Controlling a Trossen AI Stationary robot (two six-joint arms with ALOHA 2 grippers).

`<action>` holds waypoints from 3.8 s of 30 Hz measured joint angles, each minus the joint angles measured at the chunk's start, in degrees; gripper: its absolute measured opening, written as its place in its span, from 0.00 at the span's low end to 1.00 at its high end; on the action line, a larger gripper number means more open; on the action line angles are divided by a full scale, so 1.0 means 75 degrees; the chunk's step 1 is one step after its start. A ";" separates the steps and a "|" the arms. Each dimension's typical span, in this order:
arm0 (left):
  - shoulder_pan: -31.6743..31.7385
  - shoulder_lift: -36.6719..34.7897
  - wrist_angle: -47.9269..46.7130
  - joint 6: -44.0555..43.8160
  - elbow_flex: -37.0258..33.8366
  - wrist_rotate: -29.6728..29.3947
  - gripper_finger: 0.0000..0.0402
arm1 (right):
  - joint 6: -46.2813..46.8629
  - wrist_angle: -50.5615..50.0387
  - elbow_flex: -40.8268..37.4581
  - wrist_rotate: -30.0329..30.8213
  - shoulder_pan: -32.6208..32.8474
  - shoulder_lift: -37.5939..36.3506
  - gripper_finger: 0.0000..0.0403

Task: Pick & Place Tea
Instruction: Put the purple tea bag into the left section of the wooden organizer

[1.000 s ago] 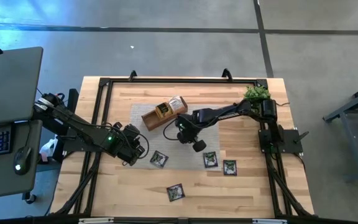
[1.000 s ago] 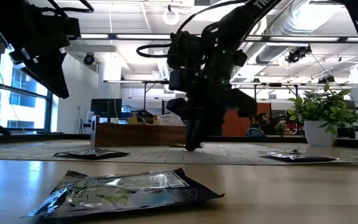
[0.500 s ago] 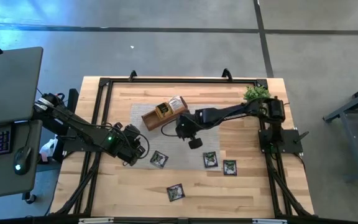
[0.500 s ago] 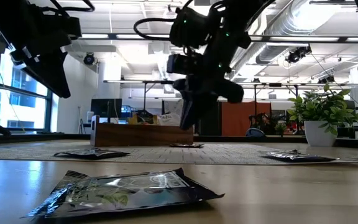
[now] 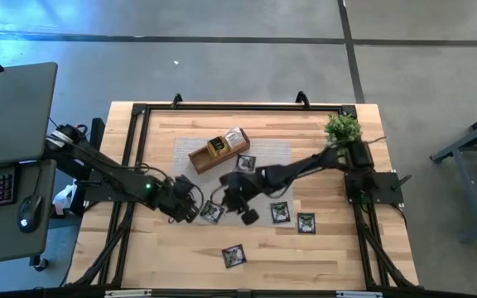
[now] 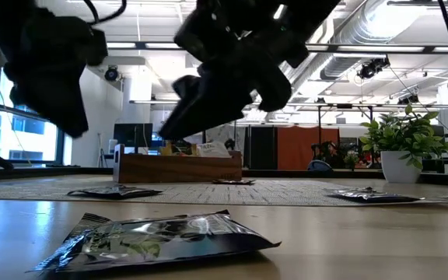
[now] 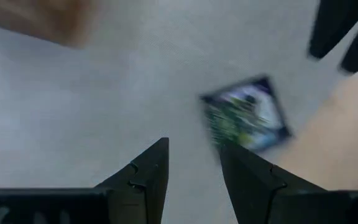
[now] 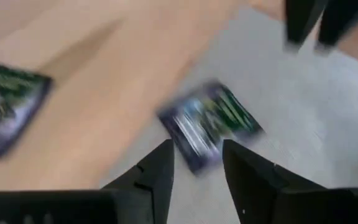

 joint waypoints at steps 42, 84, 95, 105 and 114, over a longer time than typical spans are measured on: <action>0.0759 0.1598 0.3026 -0.0081 -0.0838 0.1426 0.36 | 0.1378 0.1076 0.0034 -0.0043 0.0340 0.1549 0.01; 0.0755 0.1511 0.3185 0.0240 -0.0844 0.1697 0.22 | 0.0856 0.0856 0.0019 0.1294 0.0391 0.1266 0.00; 0.0752 0.1511 0.3249 0.0377 -0.0841 0.1745 0.01 | 0.0841 0.0848 0.0019 0.1374 0.0391 0.1272 0.00; 0.0752 0.1337 0.3123 0.0392 -0.0835 0.1835 0.00 | 0.0856 0.0934 -0.0007 0.1379 0.0452 0.1030 0.03; 0.0755 0.0252 -0.0047 0.1616 0.0439 -0.0053 0.00 | 0.0690 -0.0458 -0.0010 0.1349 0.0397 0.0227 0.07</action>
